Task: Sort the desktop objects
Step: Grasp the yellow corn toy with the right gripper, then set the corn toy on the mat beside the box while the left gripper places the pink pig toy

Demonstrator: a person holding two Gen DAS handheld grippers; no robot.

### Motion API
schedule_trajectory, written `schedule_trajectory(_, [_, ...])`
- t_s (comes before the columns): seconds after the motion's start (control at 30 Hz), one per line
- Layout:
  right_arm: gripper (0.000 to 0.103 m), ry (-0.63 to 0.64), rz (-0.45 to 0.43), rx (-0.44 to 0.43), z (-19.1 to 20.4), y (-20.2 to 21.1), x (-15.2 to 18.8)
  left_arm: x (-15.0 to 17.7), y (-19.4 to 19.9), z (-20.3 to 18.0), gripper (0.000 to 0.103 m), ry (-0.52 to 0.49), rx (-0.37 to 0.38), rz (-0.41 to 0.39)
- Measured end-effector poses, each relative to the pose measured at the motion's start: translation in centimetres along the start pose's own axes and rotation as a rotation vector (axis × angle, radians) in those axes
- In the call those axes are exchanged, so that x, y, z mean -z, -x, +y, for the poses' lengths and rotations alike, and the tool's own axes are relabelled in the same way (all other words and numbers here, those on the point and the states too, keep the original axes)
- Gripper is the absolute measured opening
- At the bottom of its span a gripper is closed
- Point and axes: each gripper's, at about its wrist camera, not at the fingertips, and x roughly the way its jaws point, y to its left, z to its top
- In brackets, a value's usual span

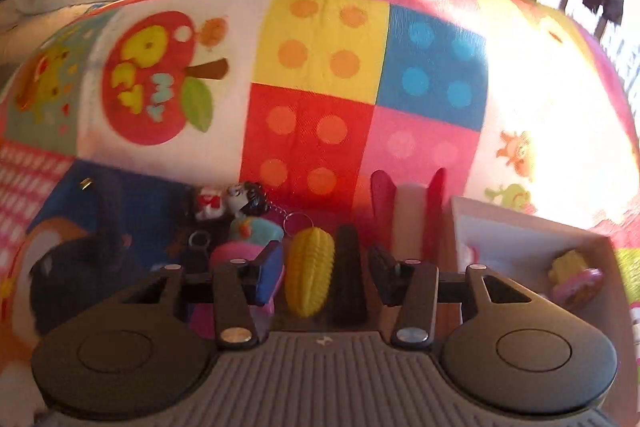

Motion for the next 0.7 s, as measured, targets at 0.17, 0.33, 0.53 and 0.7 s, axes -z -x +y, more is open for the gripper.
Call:
schedule_trajectory(0.17, [0.029,-0.048,0.051,-0.031,-0.4,-2.3,-0.1,-0.3,-0.6,0.1,0.100,0.002,0.017,-0.013])
schedule_trajectory(0.33, [0.029,0.023,0.103,-0.159,0.2,1.6,3.3,-1.5,-1.3,-0.9,0.100,-0.015,0.031,-0.039])
schedule_trajectory(0.53, [0.029,0.081,0.112,-0.202,-2.3,9.5,10.5,-3.7,-3.3,-4.5,0.100,-0.082,0.091,-0.071])
schedule_trajectory(0.7, [0.040,0.044,0.127,-0.120,-6.0,13.3,14.9,-6.3,-6.1,-9.6,0.100,-0.175,0.169,-0.155])
